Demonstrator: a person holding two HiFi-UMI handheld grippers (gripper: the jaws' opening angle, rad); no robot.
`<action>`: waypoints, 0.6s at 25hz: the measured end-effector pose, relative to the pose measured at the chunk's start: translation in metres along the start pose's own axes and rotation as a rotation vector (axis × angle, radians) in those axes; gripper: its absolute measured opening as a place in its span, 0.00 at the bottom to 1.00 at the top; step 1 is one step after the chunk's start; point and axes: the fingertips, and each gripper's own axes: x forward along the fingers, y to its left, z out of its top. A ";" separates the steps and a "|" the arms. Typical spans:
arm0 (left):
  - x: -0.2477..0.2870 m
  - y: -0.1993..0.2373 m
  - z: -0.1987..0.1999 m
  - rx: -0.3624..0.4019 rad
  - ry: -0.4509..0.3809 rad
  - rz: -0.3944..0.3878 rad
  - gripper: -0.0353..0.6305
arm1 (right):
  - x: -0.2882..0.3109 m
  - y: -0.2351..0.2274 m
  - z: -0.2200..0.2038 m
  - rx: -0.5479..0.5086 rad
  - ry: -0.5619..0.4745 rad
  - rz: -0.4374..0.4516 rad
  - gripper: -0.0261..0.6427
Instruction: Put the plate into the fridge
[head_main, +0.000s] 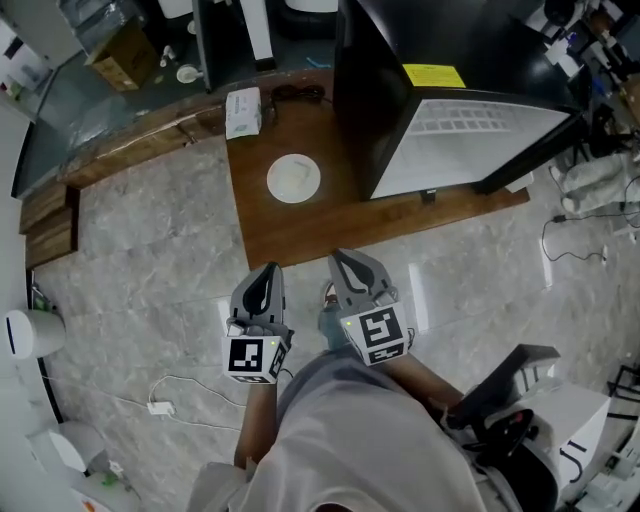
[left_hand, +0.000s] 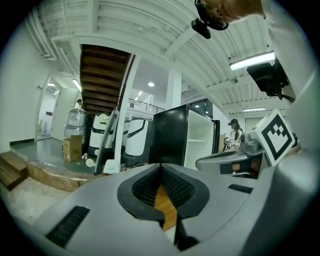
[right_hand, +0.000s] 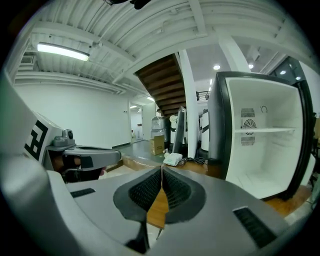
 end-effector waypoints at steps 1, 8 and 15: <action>0.021 0.010 0.002 0.002 0.006 -0.007 0.08 | 0.019 -0.012 0.002 0.006 0.014 -0.001 0.07; 0.133 0.076 0.015 0.060 0.055 0.010 0.09 | 0.115 -0.071 0.014 0.037 0.094 -0.003 0.07; 0.255 0.188 -0.009 0.082 0.179 -0.050 0.18 | 0.236 -0.122 0.002 0.130 0.162 -0.053 0.07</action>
